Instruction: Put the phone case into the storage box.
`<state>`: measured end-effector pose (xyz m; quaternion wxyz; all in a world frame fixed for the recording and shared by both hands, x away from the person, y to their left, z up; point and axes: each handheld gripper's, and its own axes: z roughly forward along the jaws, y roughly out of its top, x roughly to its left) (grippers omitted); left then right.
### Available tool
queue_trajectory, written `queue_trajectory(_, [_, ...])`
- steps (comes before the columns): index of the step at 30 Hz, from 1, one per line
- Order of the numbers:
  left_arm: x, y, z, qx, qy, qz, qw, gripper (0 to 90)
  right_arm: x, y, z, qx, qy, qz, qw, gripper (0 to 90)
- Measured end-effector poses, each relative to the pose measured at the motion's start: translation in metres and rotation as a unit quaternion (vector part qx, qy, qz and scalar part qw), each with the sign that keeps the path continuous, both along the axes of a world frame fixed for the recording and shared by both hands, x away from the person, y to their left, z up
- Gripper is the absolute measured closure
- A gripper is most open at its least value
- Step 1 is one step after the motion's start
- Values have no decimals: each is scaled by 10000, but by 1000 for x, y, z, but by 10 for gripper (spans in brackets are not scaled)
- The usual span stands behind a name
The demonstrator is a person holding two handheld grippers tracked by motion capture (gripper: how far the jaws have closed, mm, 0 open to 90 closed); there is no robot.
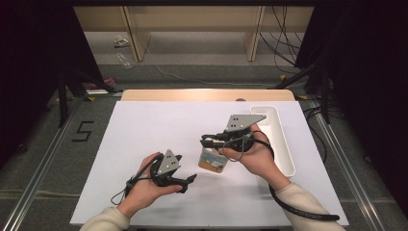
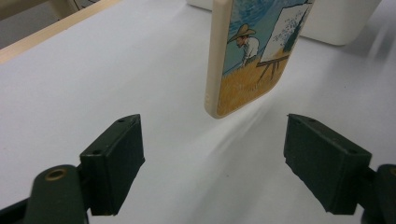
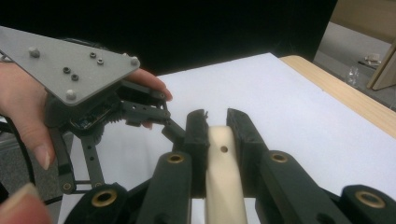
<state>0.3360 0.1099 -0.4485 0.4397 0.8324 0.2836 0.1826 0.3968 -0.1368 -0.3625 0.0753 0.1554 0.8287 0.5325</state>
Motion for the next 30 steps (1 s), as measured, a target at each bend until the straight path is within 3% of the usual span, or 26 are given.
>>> queue_trajectory(14, [1, -1, -3, -45, 14, -186, 9998, 205, -4, 3, 4, 12, 11, 73, 10000, 797])
queue_trajectory(30, [2, -6, -9, -26, 82, -543, 9985, 216, -13, 12, 6, -8, 106, 375, 9992, 797])
